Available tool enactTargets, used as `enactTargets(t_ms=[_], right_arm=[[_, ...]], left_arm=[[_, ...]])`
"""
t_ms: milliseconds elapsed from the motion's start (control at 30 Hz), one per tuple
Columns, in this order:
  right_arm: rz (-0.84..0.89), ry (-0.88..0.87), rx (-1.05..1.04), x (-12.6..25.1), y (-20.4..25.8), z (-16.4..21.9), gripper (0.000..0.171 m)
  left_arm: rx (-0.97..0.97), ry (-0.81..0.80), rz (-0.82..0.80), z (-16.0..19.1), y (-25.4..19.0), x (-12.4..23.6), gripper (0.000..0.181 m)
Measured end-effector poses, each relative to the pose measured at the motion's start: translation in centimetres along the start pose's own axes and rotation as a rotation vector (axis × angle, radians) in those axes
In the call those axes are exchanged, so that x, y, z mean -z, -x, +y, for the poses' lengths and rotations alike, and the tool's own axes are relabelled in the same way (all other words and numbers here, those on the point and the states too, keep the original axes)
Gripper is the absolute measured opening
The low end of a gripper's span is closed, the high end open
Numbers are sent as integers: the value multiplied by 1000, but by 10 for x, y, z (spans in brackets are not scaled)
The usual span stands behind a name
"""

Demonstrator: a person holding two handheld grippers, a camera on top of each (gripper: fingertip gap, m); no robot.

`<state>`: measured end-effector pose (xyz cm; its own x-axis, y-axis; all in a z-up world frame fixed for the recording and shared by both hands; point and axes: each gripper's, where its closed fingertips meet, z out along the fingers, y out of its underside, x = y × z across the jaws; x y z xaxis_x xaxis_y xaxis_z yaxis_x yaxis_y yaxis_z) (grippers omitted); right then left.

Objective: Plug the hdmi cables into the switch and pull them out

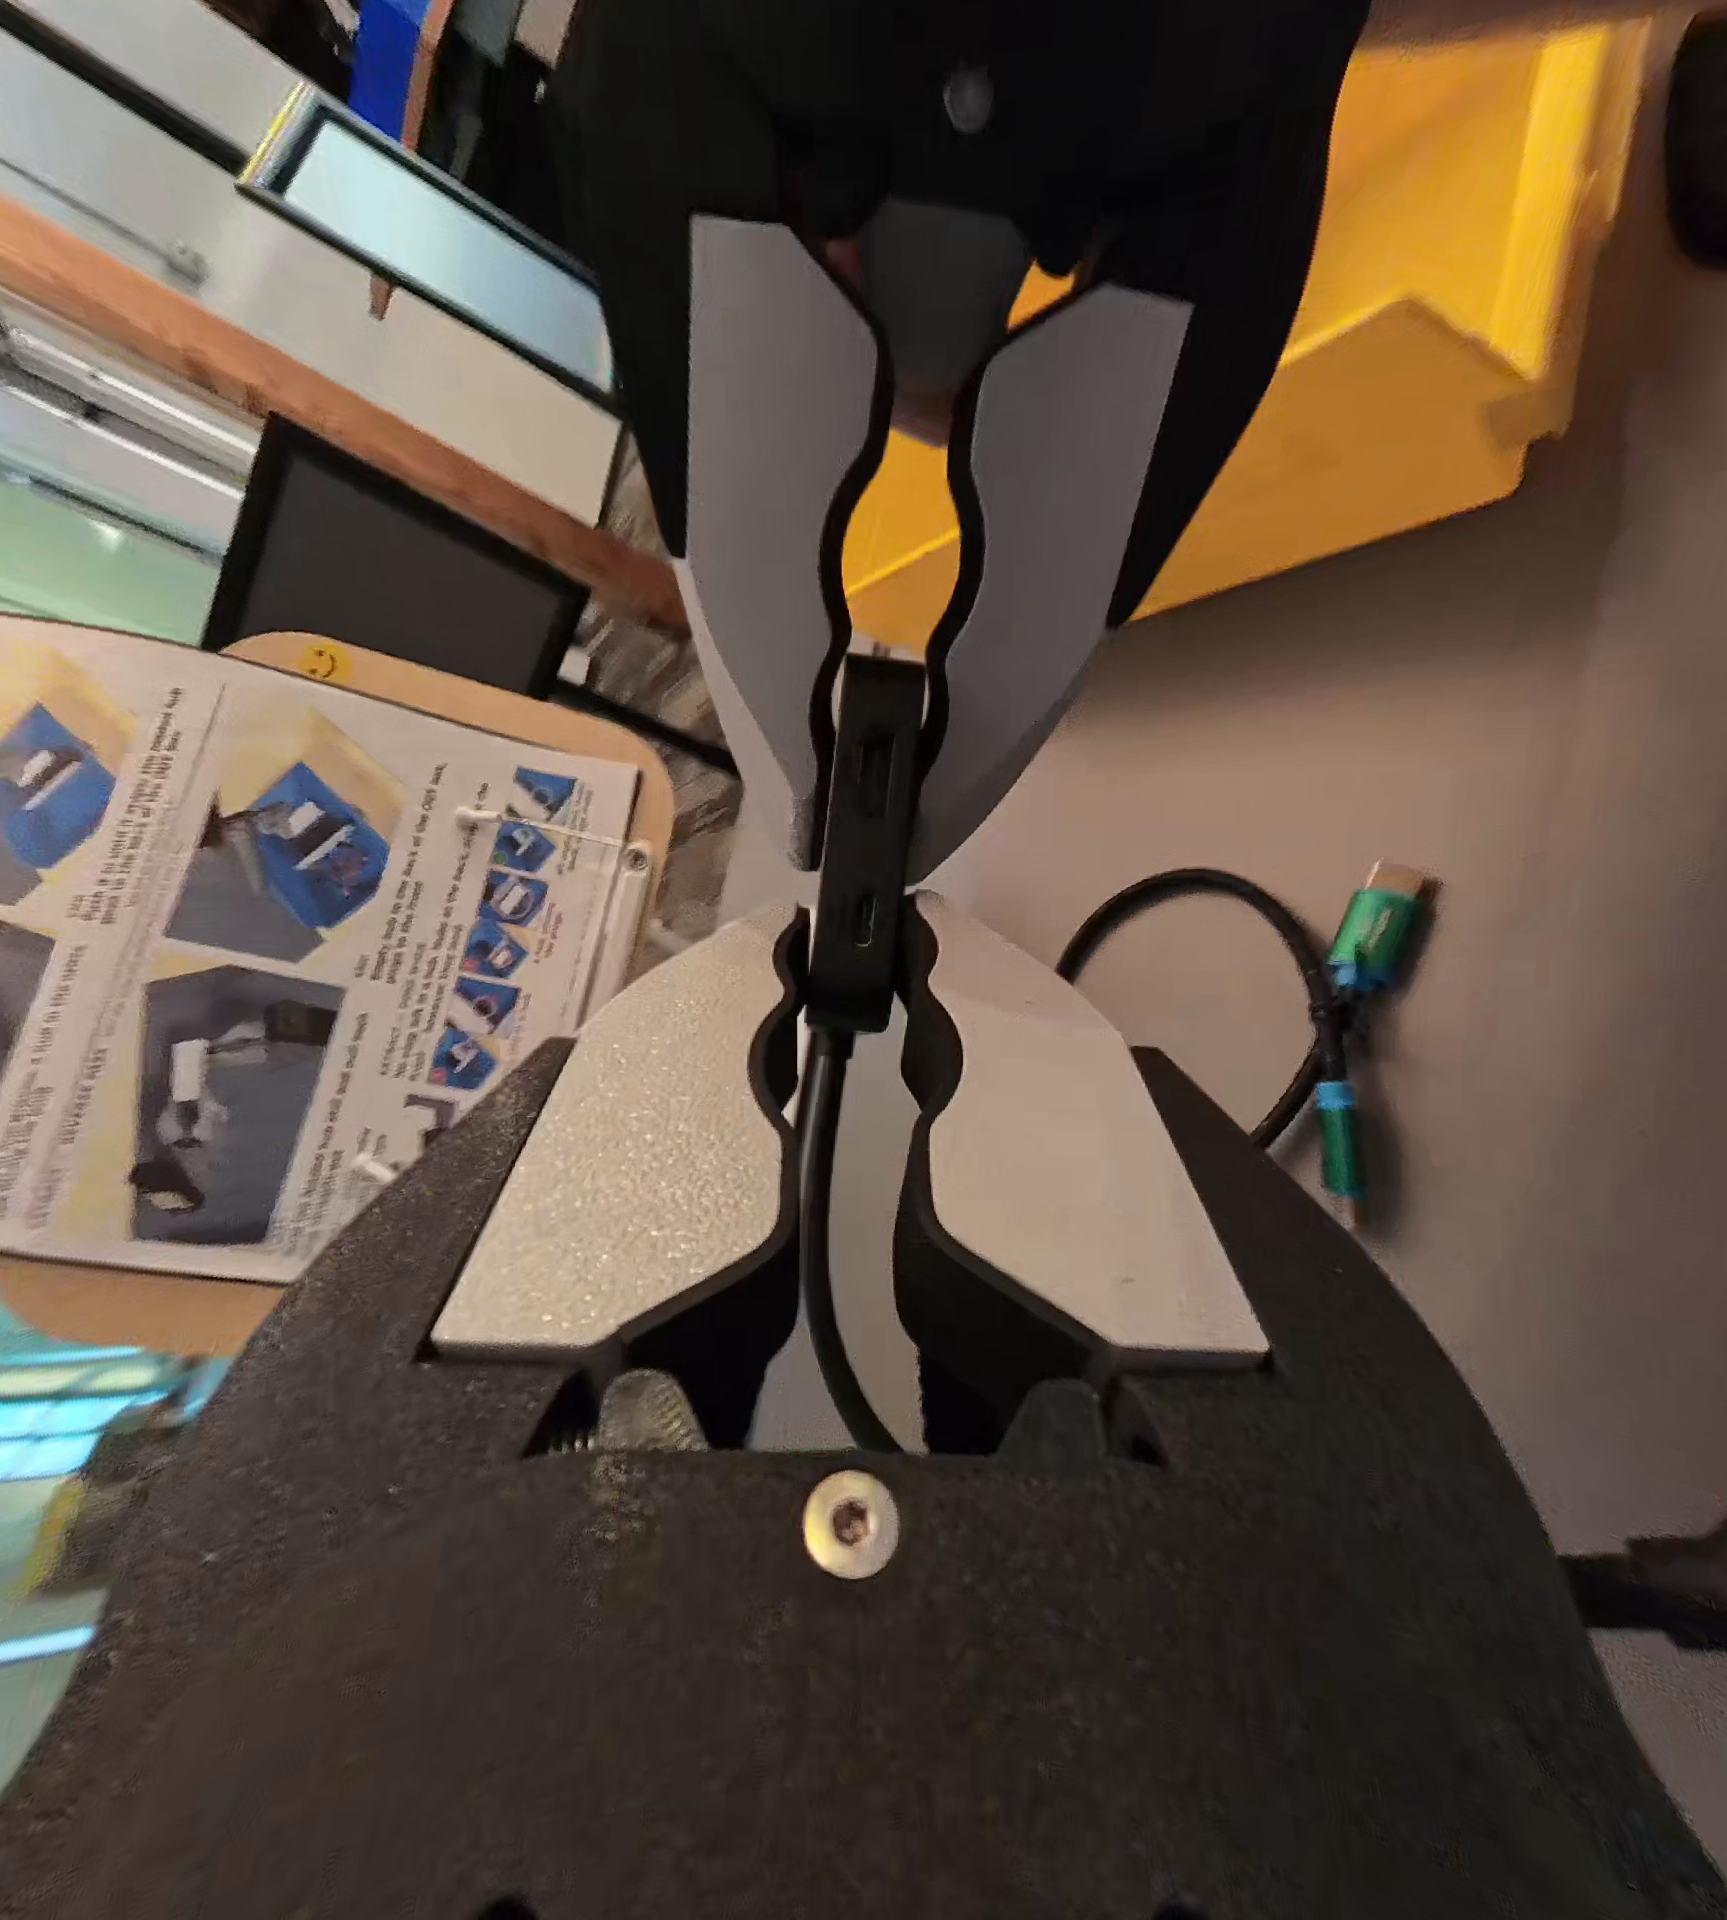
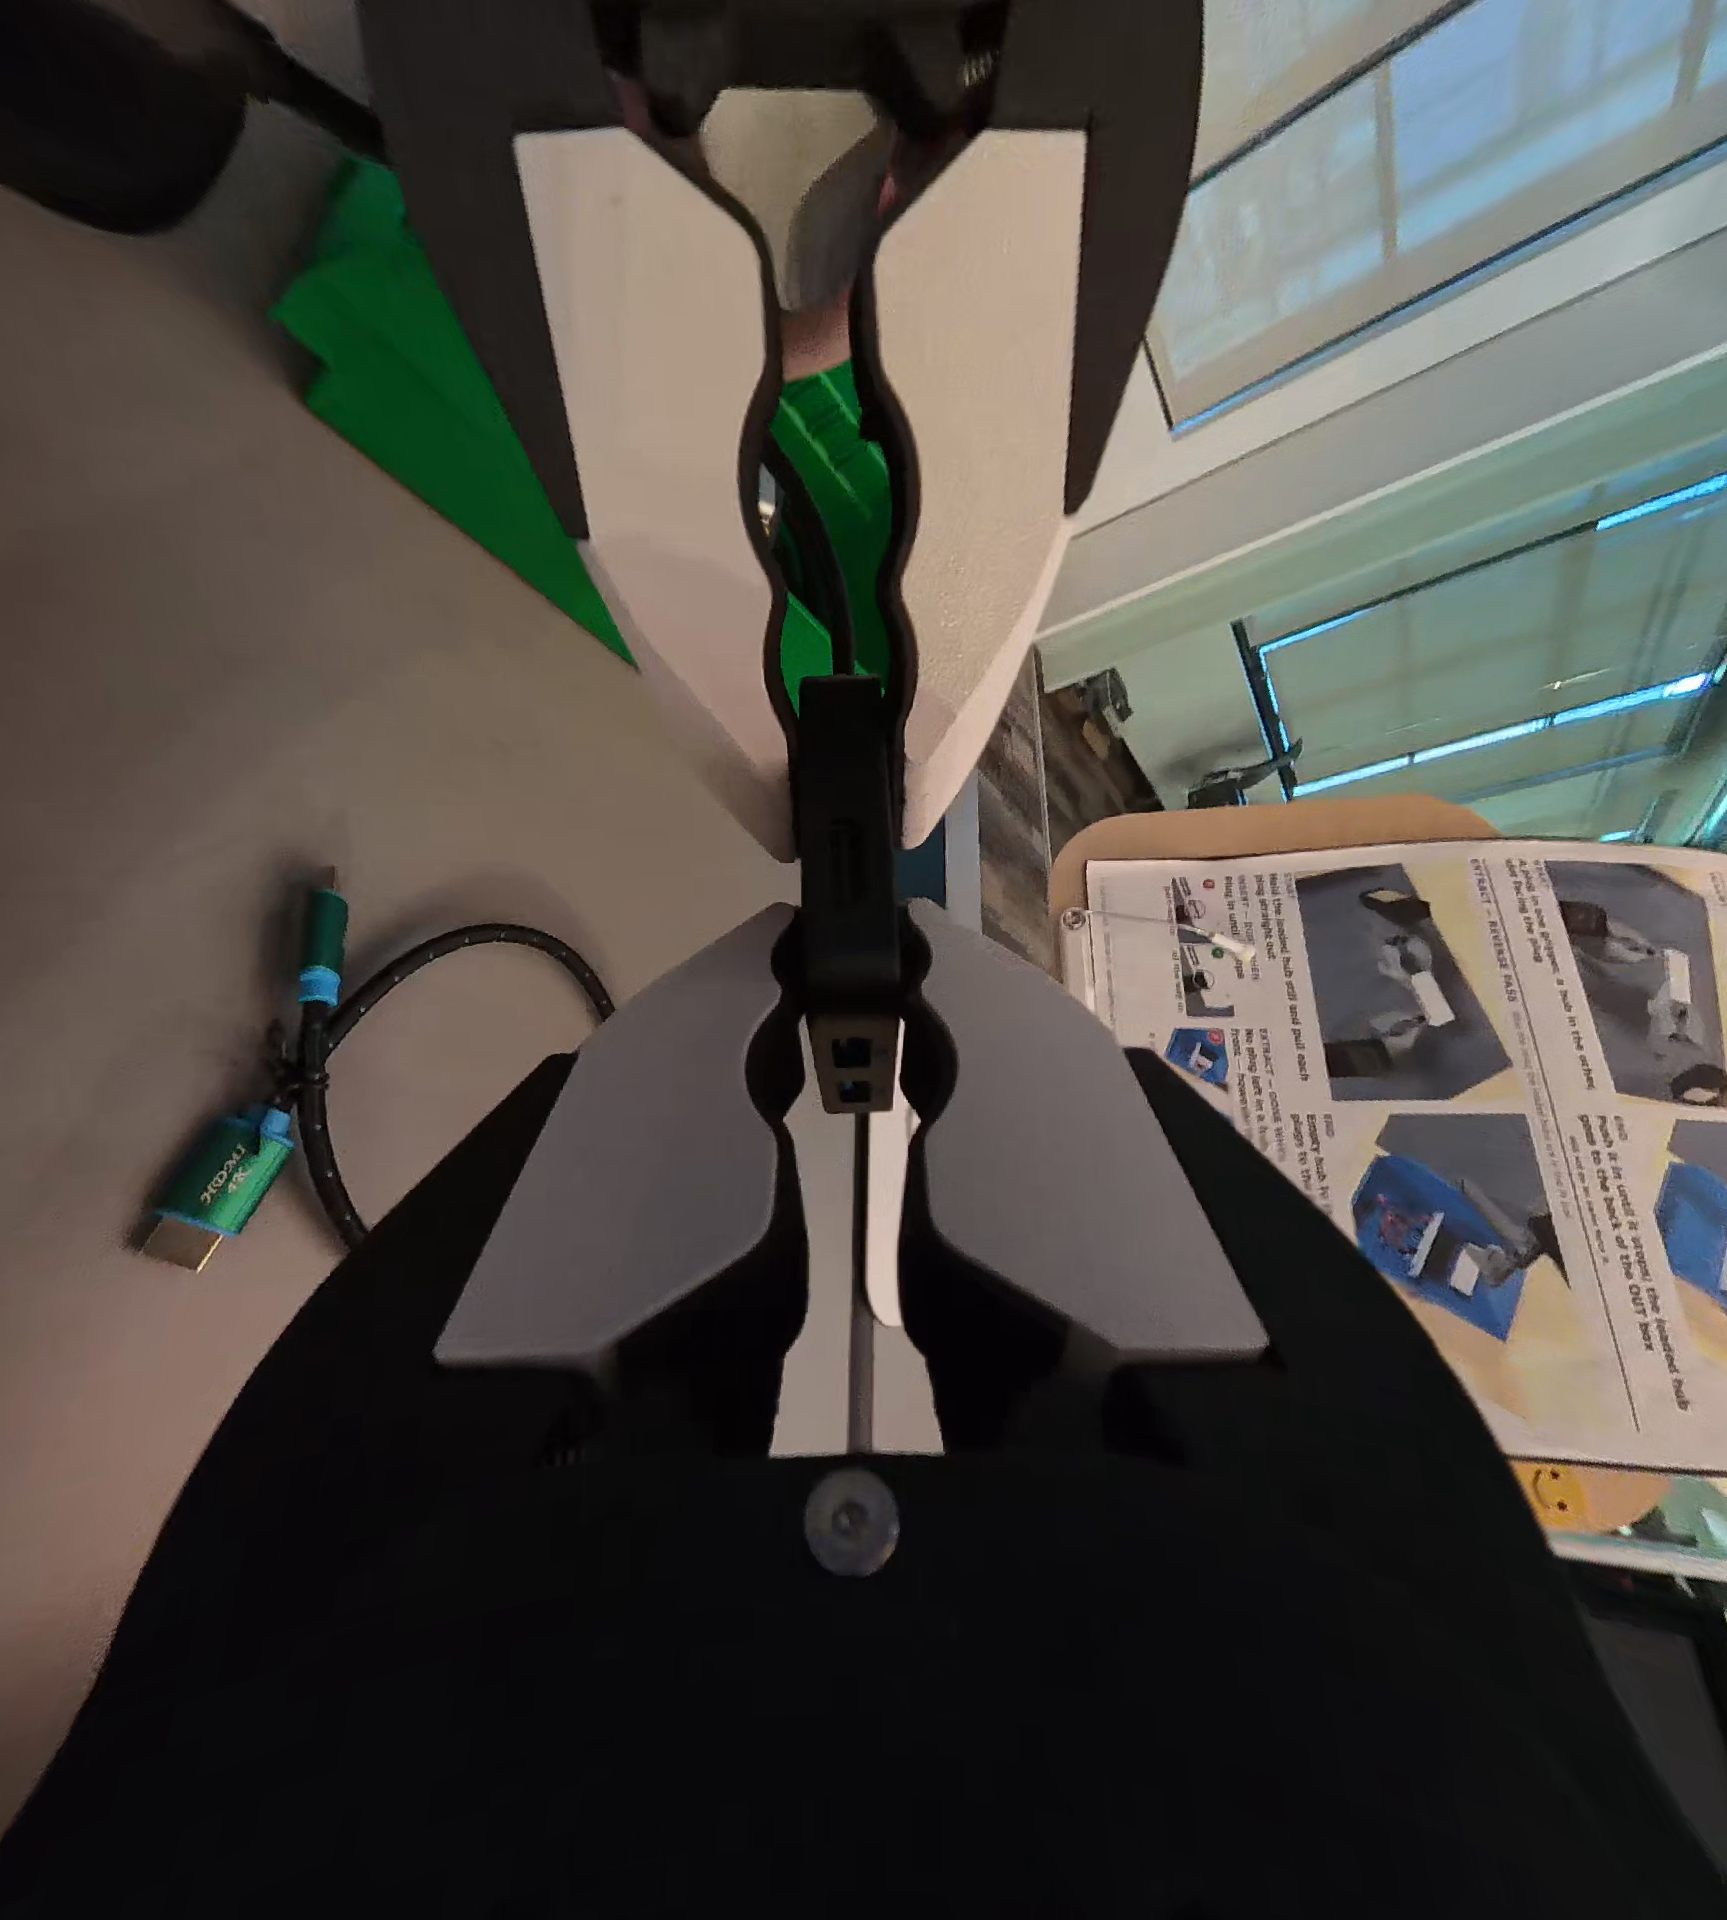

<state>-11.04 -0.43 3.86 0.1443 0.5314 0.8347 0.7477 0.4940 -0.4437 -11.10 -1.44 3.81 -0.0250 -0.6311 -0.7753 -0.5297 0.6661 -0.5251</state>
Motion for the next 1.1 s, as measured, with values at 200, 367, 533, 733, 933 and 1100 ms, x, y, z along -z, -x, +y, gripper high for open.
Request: enactTargets(t_ms=[200,367,533,733,933,1100], right_arm=[[-2,-138,0,7,1,-21,15],[-15,-213,-29,6,4,-25,16],[-25,-185,-71,13,1,-21,18],[18,-75,66,17,1,-22,18],[-6,-144,46,31,-3,-34,15],[3,-186,67,38,-5,-44,15]], left_arm=[[114,-91,72,-1,-5,-2,43],[22,-72,17,1,-7,-7,23],[28,-7,15,13,-5,-9,14],[19,39,16,16,-5,-7,14],[72,-125,-18,-8,1,2,19],[88,-188,-20,-19,2,8,47]])
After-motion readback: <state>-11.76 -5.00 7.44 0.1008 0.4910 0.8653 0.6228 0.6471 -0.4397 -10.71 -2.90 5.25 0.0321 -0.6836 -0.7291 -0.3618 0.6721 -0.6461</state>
